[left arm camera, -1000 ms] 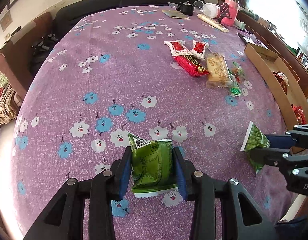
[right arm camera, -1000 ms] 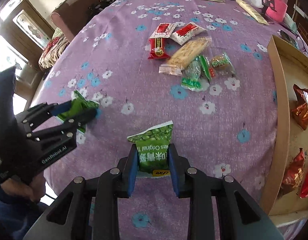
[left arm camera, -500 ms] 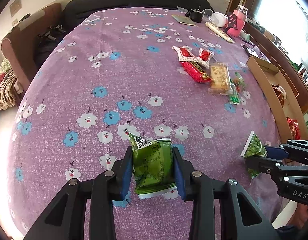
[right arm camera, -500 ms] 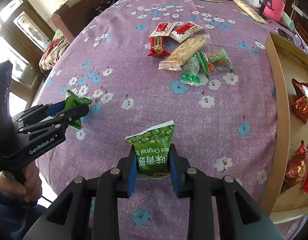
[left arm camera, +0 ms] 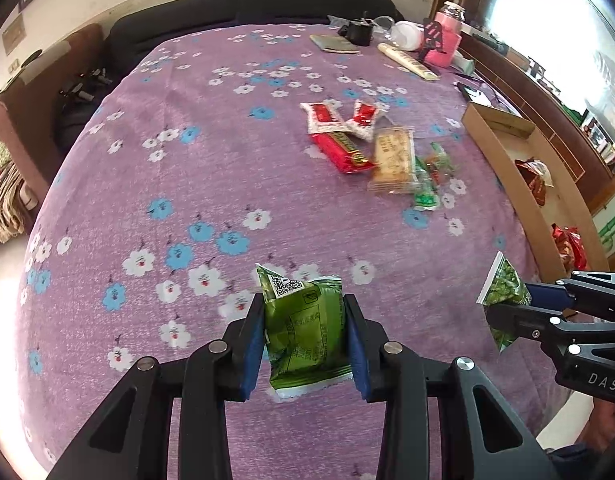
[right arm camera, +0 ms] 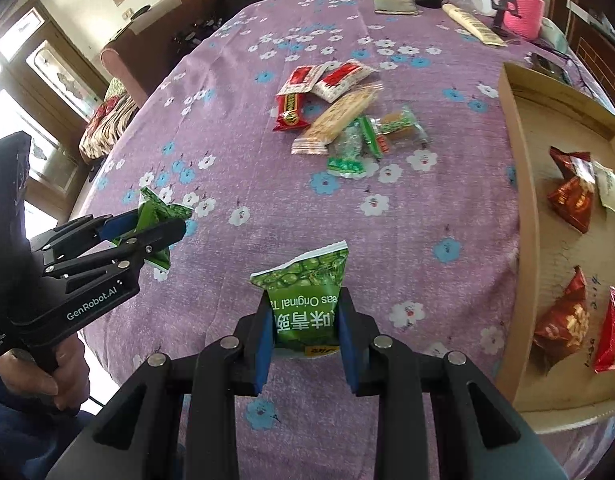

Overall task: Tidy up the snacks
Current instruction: 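Carry both green bags over the cardboard tray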

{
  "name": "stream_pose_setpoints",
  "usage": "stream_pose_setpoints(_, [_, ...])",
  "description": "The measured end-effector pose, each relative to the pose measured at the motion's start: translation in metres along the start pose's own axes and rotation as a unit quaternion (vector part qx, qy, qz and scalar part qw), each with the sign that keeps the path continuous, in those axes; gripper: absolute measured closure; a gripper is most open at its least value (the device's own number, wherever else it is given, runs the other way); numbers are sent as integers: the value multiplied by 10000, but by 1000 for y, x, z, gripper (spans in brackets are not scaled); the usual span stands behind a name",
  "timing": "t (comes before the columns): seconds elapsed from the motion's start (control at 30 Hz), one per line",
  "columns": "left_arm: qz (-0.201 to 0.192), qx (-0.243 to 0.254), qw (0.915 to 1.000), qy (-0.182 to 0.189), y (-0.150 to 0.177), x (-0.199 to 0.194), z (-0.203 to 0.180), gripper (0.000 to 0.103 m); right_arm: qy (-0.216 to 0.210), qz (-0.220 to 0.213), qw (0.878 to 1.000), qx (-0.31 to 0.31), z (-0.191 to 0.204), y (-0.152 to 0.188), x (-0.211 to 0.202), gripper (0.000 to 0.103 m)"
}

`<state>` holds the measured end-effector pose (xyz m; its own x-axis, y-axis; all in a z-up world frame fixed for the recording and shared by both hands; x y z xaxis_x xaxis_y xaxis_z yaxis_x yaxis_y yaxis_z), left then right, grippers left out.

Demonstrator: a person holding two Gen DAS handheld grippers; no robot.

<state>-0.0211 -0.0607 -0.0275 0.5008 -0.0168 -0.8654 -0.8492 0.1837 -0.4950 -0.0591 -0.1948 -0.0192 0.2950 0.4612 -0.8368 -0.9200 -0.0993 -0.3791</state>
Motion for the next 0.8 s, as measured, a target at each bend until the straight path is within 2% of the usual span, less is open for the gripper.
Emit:
stream_pose_setpoints(0.47, [-127, 502, 9983, 272, -15, -10, -50, 65, 175, -540, 9972, 491, -35, 9, -46, 75])
stream_pose_setpoints(0.8, [-271, 736, 9959, 447, -37, -21, -105, 65, 282, -933, 9913, 884, -89, 11, -93, 75])
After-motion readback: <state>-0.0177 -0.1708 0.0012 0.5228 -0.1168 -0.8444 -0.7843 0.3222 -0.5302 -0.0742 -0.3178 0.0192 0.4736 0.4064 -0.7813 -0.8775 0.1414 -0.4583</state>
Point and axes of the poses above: each gripper's, at about its wrist camera, not at the fingertips, and x roughly the way its jaws point, z to its left, y to its underside, the point moved 8 cm from there along x, roughly the way its jaws point, and after that the axes turned 10 degrees about -y, right-handed, at the moved point
